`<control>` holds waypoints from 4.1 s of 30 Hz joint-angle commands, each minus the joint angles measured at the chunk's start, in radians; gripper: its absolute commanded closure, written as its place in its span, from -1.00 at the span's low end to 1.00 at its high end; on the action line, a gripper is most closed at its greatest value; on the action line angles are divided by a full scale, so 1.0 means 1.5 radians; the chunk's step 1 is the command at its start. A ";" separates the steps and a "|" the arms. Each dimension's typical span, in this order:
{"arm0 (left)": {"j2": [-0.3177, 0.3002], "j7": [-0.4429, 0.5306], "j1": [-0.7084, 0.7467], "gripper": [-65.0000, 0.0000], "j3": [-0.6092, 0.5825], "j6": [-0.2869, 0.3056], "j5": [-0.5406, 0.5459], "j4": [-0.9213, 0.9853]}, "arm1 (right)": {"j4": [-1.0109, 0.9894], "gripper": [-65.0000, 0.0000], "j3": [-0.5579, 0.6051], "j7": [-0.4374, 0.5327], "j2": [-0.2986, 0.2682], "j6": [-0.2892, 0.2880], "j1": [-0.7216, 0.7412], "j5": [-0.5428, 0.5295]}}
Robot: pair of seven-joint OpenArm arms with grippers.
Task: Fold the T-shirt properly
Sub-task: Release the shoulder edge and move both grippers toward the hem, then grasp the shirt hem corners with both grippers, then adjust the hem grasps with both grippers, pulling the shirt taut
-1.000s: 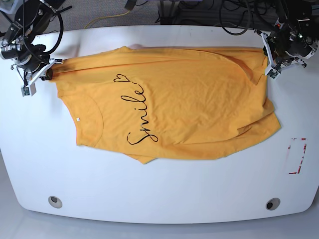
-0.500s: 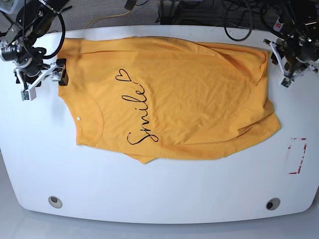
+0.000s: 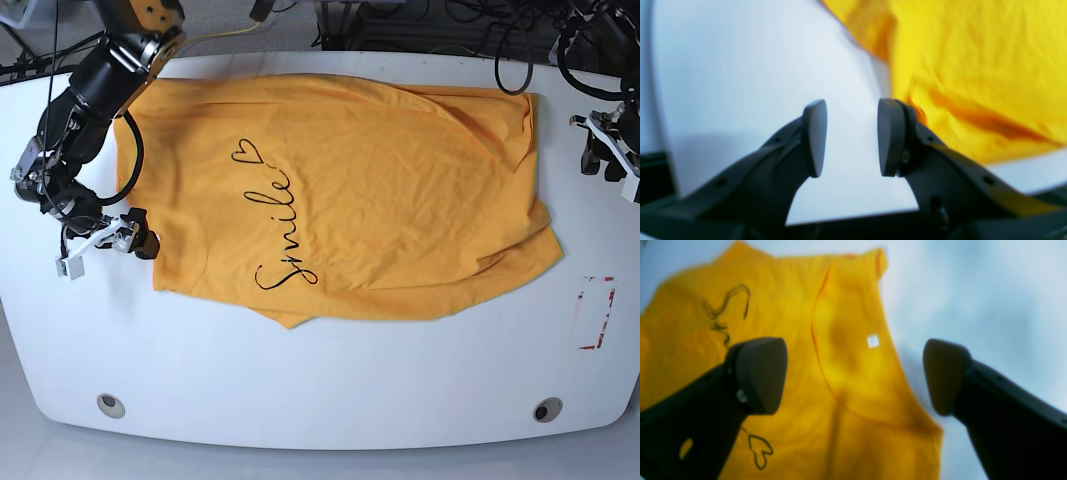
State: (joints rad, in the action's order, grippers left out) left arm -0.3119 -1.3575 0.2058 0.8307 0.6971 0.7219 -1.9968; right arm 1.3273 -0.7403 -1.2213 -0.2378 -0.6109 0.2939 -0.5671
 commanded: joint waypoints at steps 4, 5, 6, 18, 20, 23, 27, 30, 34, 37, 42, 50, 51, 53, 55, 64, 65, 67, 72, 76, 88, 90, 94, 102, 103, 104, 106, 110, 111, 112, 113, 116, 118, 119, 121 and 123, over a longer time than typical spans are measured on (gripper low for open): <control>-0.013 0.009 -0.013 0.28 0.002 0.001 -0.053 -0.008 | -0.141 -0.90 -0.001 0.055 -0.017 -0.004 0.106 0.090; -0.013 0.009 -0.015 0.28 0.000 0.001 -0.062 -0.008 | -0.167 -0.90 -0.001 0.073 -0.017 -0.004 0.123 0.101; -0.013 0.009 -0.018 0.28 0.000 0.001 -0.068 -0.008 | -0.182 -0.90 -0.001 0.085 -0.018 -0.004 0.130 0.109; -0.012 0.009 -0.021 0.28 0.004 0.001 -0.127 -0.008 | -0.399 -0.90 0.089 0.267 -0.021 -0.004 0.193 0.146; -0.012 0.009 -0.021 0.29 0.004 0.001 -0.130 -0.008 | -0.411 -0.90 0.113 0.282 -0.021 -0.004 0.193 0.132; -0.012 0.009 -0.021 0.29 0.004 0.001 -0.130 -0.008 | -0.413 -0.90 0.134 0.284 -0.017 -0.003 0.192 0.117; -0.012 0.009 -0.021 0.29 0.004 0.001 -0.131 -0.007 | -0.413 -0.87 0.137 0.284 -0.015 0.000 0.195 0.114; -0.012 0.010 -0.021 0.29 0.002 0.001 -0.131 -0.007 | -0.412 -0.57 0.137 0.284 -0.014 0.000 0.196 0.114; -0.012 0.010 -0.027 0.29 0.001 0.001 -0.131 0.010 | -0.412 0.02 0.138 0.285 -0.014 0.000 0.196 0.114; -0.012 0.010 -0.061 0.29 0.003 0.001 -0.138 0.015 | -0.412 0.46 0.138 0.287 -0.014 0.000 0.196 0.115; -0.002 0.011 -0.109 0.27 -0.008 0.001 -0.203 0.017 | -0.412 1.00 0.138 0.287 -0.015 0.000 0.196 0.119; 0.030 0.011 -0.251 -0.06 -0.034 -0.015 -0.342 0.127 | -0.411 1.00 0.139 0.284 -0.016 0.000 0.195 0.119; 0.030 0.011 -0.270 -0.20 -0.036 -0.030 -0.356 0.145 | -0.411 1.00 0.139 0.284 -0.016 0.000 0.194 0.119; 0.031 0.020 -0.293 -0.39 -0.036 -0.051 -0.372 0.174 | -0.411 1.00 0.139 0.284 -0.016 -0.001 0.193 0.119; 0.032 0.051 -0.315 -0.54 -0.037 -0.071 -0.380 0.211 | -0.411 1.00 0.139 0.284 -0.016 -0.001 0.192 0.119; 0.031 0.166 -0.383 -0.56 -0.037 -0.078 -0.376 0.441 | -0.411 1.00 0.139 0.281 -0.015 -0.004 0.191 0.119; 0.031 0.179 -0.389 -0.56 -0.037 -0.078 -0.376 0.470 | -0.411 1.00 0.139 0.281 -0.015 -0.004 0.191 0.119; 0.031 0.197 -0.401 -0.56 -0.037 -0.077 -0.376 0.514 | -0.411 1.00 0.139 0.281 -0.015 -0.004 0.191 0.119; 0.032 0.204 -0.430 -0.56 -0.037 -0.076 -0.375 0.579 | -0.411 1.00 0.139 0.281 -0.016 -0.004 0.191 0.119; 0.033 0.215 -0.453 -0.56 -0.036 -0.076 -0.375 0.650 | -0.411 1.00 0.139 0.281 -0.016 -0.004 0.190 0.119; 0.056 0.212 -0.435 -0.56 -0.035 -0.070 -0.375 0.719 | -0.411 1.00 0.139 0.281 -0.016 -0.004 0.190 0.118; 0.059 0.206 -0.430 -0.56 -0.036 -0.034 -0.374 0.719 | -0.411 1.00 0.139 0.281 -0.015 -0.004 0.190 0.118; 0.070 0.206 -0.427 -0.55 -0.037 0.001 -0.377 0.723 | -0.411 1.00 0.139 0.281 -0.015 -0.004 0.189 0.117; 0.084 0.232 -0.433 0.38 -0.037 0.001 -0.377 0.723 | -0.411 1.00 0.139 0.281 -0.015 -0.004 0.178 0.115; 0.084 0.240 -0.433 0.49 -0.037 0.001 -0.377 0.723 | -0.411 1.00 0.139 0.281 -0.015 -0.004 0.178 0.115; 0.084 0.253 -0.435 0.64 -0.037 0.001 -0.378 0.723 | -0.411 1.00 0.139 0.281 -0.015 -0.004 0.178 0.115; 0.084 0.268 -0.445 0.79 -0.037 0.001 -0.382 0.723 | -0.411 1.00 0.139 0.281 -0.015 -0.004 0.177 0.115; 0.083 0.267 -0.452 0.83 -0.038 0.001 -0.382 0.719 | -0.410 1.00 0.139 0.281 -0.017 -0.004 0.177 0.114; 0.081 0.266 -0.453 0.83 -0.038 0.001 -0.382 0.718 | -0.405 1.00 0.139 0.280 -0.018 -0.004 0.177 0.114; 0.080 0.264 -0.455 0.83 -0.039 0.001 -0.381 0.718 | -0.393 1.00 0.138 0.277 -0.019 -0.004 0.177 0.114; 0.079 0.258 -0.460 0.84 -0.039 0.001 -0.381 0.714 | -0.376 1.00 0.136 0.267 -0.019 -0.004 0.174 0.114; 0.066 0.221 -0.466 0.94 -0.042 0.001 -0.381 0.663 | -0.289 1.00 0.133 0.223 -0.020 -0.004 0.147 0.113; 0.065 0.209 -0.466 0.94 -0.062 0.001 -0.377 0.634 | -0.232 1.00 0.133 0.207 -0.018 -0.004 0.135 0.113; 0.065 0.206 -0.466 0.95 -0.082 0.001 -0.376 0.612 | -0.199 1.00 0.133 0.199 -0.017 -0.003 0.125 0.113; 0.065 0.204 -0.466 0.95 -0.101 0.001 -0.376 0.582 | -0.164 1.00 0.138 0.194 -0.017 -0.003 0.117 0.115; 0.065 0.203 -0.466 0.95 -0.111 0.001 -0.376 0.565 | -0.163 1.00 0.139 0.194 -0.020 -0.003 0.119 0.119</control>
State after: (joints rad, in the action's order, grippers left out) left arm -0.2066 -1.0611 -0.4717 0.6746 0.6952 0.1444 -1.1168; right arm 1.0649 -0.5343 -0.9463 -0.2493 -0.6106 0.4416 -0.3729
